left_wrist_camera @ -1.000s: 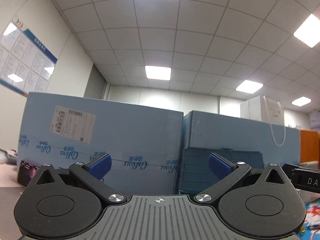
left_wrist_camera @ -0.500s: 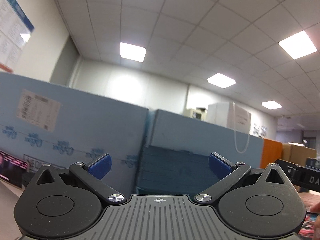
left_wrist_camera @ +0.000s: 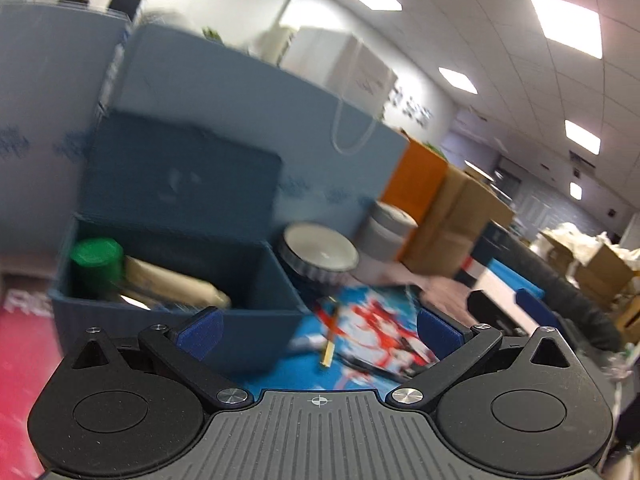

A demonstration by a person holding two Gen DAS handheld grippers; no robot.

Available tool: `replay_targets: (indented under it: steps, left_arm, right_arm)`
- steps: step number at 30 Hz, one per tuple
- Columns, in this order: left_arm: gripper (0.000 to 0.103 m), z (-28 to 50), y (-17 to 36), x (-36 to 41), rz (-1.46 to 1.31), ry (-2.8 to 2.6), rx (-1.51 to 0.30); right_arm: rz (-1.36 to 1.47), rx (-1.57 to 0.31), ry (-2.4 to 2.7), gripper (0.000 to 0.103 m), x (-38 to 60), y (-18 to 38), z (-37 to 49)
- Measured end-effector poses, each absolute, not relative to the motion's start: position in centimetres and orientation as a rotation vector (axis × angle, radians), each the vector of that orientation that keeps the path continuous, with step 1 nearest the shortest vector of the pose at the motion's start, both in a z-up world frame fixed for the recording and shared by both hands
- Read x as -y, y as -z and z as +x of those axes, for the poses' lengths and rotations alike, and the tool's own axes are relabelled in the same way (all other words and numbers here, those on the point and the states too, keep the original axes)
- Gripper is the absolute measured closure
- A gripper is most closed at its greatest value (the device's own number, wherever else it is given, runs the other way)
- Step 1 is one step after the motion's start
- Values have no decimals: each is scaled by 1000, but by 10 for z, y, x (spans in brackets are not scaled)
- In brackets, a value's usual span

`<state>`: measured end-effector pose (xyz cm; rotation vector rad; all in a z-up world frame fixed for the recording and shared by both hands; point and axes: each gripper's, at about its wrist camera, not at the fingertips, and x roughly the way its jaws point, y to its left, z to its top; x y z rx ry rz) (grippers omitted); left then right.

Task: Organize rigid objects
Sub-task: 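Move the right gripper down toward the pens on the anime desk mat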

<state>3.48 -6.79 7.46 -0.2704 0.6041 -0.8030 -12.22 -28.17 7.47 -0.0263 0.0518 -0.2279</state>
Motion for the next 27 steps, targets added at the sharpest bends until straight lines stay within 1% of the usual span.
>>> replay_targets:
  steps: [5,8,13,16,21,27]
  left_arm:
    - [0,42,-62,97,-374,890,-758]
    - [0,44,-55,106,-444,939,-826]
    - [0,43,-57,127,-404,860,-846]
    - [0,48,-55,133,-402,836,-891]
    - [0,61,-41,132,-389,876,-945]
    - [0,68,-35,124,-371,868,-952]
  right_arm:
    - [-2,-171,210,0,323,-61,-127]
    - [-23,-188,236,0,336,-52,-134]
    - [-70,-253,186,0,345,-39,-129]
    - [-114,-312,135,0,346,-28,-118]
    - [-164,-358,105,0,346,-15,-108]
    - [-204,-426,47,0,344,-4,-88]
